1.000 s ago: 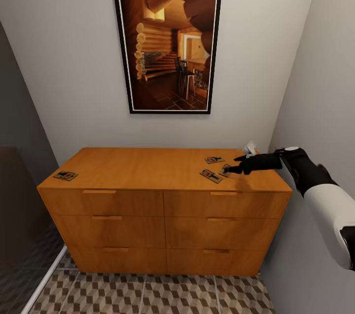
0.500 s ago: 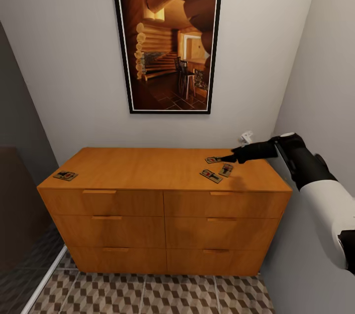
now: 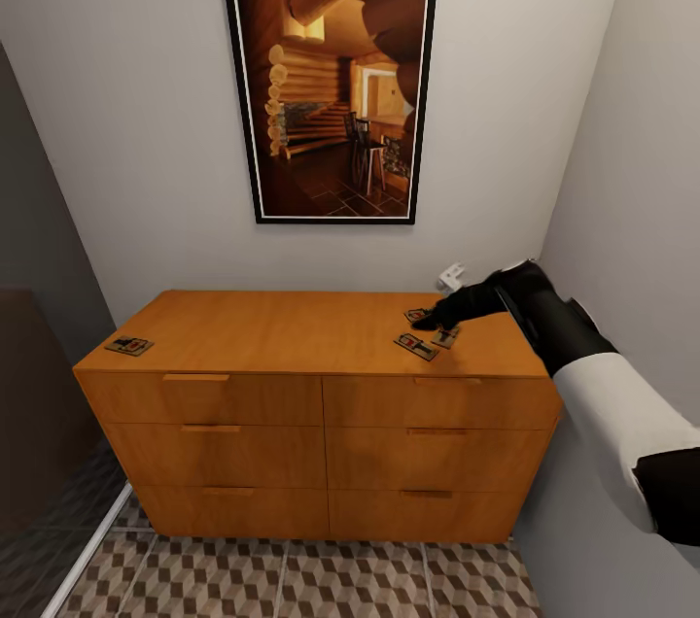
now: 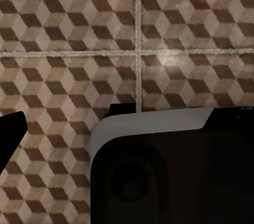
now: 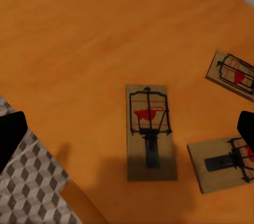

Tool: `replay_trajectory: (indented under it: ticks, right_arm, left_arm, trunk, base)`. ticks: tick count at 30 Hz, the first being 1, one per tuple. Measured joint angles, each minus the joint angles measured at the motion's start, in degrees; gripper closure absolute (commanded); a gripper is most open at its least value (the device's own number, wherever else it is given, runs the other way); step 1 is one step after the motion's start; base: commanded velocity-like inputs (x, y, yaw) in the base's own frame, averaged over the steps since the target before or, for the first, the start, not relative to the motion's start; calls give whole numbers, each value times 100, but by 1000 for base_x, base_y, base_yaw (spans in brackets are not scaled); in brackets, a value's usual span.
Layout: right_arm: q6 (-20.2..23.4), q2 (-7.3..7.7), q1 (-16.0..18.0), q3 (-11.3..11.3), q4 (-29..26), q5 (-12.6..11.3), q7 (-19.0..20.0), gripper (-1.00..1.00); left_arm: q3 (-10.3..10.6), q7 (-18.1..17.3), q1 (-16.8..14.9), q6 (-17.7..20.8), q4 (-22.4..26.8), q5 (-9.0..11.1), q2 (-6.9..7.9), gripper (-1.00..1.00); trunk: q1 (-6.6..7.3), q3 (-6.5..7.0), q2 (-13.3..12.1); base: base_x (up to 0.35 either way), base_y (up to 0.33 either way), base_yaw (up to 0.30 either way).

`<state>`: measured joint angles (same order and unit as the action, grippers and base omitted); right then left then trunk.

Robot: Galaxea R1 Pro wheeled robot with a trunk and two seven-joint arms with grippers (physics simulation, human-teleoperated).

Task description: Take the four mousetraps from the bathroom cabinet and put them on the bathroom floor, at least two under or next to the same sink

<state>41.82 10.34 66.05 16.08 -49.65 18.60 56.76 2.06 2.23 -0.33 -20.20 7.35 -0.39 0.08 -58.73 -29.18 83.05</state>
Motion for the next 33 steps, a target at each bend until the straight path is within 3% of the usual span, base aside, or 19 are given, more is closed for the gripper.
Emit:
replay_trajectory:
  ticks: [6, 10, 33]
  right_arm:
    - [56, -121, 0, 28, -8, 293, -26, -100]
    - [67, -140, 0, 38, -9, 352, -30, -100]
    - [55, -98, 0, 36, 23, 373, -24, -100]
  left_arm:
    - [0, 0, 1, 0, -1, 0, 2, -100]
    - [0, 0, 1, 0, -1, 0, 2, -100]
    - [0, 0, 1, -8, -79, -7, 9, -100]
  trunk:
    - [0, 0, 0]
    - [0, 0, 0]
    - [0, 0, 0]
  base:
    - [0, 0, 0]
    - [0, 0, 0]
    - [0, 0, 0]
